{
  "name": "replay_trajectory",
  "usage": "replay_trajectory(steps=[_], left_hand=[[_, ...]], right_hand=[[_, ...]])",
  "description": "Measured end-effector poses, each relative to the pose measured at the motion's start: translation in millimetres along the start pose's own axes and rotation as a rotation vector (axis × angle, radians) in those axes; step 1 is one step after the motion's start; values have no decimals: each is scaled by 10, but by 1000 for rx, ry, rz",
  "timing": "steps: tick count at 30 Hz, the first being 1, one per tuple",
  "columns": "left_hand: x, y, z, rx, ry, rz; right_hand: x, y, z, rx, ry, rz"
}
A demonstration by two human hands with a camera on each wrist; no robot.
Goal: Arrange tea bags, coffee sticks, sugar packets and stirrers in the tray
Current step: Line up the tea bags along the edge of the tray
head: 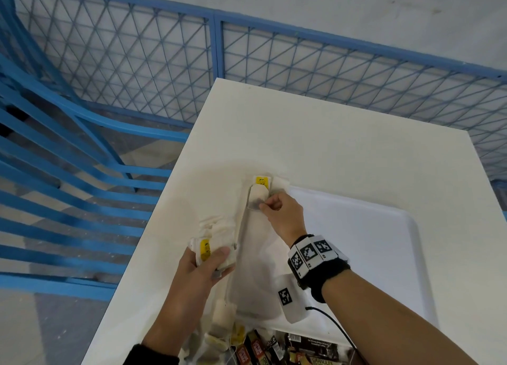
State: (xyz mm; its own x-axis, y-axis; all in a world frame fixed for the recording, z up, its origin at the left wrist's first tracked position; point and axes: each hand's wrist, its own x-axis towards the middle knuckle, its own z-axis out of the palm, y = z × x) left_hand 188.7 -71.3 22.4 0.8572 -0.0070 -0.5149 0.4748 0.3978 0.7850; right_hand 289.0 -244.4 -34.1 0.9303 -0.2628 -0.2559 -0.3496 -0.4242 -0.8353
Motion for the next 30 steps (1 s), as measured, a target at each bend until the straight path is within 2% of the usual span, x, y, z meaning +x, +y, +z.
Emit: replay_trajectory(steps=[4, 6, 13, 15, 20, 24, 30], left_hand=[[7, -2, 23, -5, -10, 4], [10, 5, 25, 13, -7, 16], [34, 48, 47, 47, -50, 85], [42, 47, 44, 63, -53, 108], [37, 72, 89, 52, -61, 138], [44, 99, 117, 6, -76, 111], [35, 129, 106, -80, -100, 121]], right_hand=[[-80, -71, -42, -37, -2, -37], [-203, -145, -78, -59, -64, -59], [-756, -394, -242, 195, -531, 32], [-859, -410, -266, 234, -603, 30], [-937, -392, -263, 315, -569, 23], [-946, -388, -289, 430, -576, 47], [-930, -391, -353, 410, -584, 41]])
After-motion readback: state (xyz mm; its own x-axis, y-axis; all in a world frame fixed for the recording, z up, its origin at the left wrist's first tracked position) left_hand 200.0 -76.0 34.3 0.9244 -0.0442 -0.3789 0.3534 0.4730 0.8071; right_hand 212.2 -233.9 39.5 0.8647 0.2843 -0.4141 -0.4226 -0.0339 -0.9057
